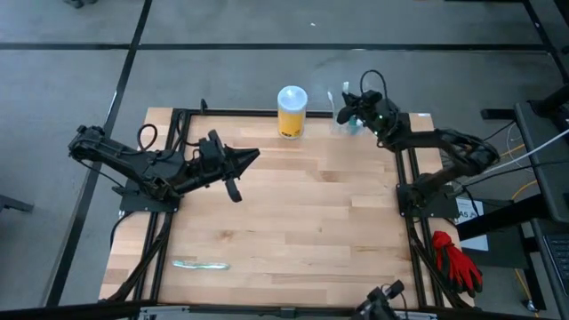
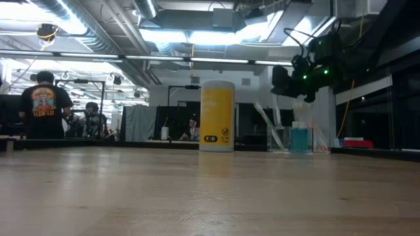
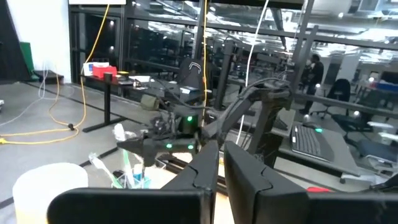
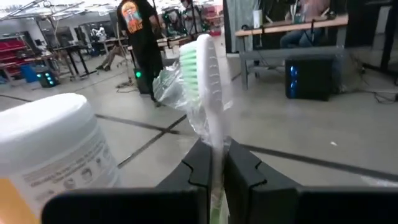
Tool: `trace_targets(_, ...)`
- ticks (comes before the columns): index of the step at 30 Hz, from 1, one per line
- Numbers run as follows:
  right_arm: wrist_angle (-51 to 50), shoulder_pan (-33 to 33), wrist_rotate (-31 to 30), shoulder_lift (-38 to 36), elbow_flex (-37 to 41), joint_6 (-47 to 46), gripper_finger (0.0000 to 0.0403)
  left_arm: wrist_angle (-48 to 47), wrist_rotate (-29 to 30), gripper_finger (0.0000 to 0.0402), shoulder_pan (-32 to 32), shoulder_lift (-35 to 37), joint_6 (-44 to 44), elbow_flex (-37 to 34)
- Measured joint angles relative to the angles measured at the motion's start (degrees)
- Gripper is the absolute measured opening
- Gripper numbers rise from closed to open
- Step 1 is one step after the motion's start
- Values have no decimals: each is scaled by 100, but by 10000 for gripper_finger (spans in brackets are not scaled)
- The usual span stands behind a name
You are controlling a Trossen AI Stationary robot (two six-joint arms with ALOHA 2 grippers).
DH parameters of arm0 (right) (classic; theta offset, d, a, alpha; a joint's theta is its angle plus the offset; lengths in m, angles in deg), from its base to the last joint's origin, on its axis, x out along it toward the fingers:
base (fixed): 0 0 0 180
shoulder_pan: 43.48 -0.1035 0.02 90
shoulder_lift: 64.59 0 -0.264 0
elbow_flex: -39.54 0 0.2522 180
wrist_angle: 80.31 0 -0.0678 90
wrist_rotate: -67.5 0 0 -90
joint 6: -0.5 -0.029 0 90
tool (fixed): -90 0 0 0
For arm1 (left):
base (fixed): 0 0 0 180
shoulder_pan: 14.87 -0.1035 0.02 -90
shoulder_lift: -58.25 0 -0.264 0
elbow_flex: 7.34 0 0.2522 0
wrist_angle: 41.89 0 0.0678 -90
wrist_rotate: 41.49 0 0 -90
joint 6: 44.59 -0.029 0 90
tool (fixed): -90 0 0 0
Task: Pick & Place toothbrushing station
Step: Put the top green toothbrush into the transparent organizer
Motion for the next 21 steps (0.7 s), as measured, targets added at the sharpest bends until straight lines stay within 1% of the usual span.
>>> trace_targets(2, 103, 2, -118, 198, -4, 85, 20, 0, -4, 19, 5, -2, 124, 0)
trace_targets(3, -9, 8, -242, 304, 12, 92, 20, -1, -4, 19, 19, -2, 162, 0)
trace_targets(5, -161, 48, -258, 466, 42, 91, 20, 0, -4, 19, 56, -2, 181, 0)
trace_targets(7, 71, 57, -175, 463, 8, 92, 20, 0, -3, 19, 89, -2, 193, 0)
trace_targets(12, 120, 48, -70, 379, 13, 70, 20, 0, 0, 19, 116, -2, 276, 0)
trace_targets(17, -108, 60, -5, 382, 13, 138, 21, 0, 0, 19, 109, -2, 259, 0)
trace_targets(21, -295, 113, 26, 381, 13, 260, 35, 0, 0, 19, 109, -2, 278, 0)
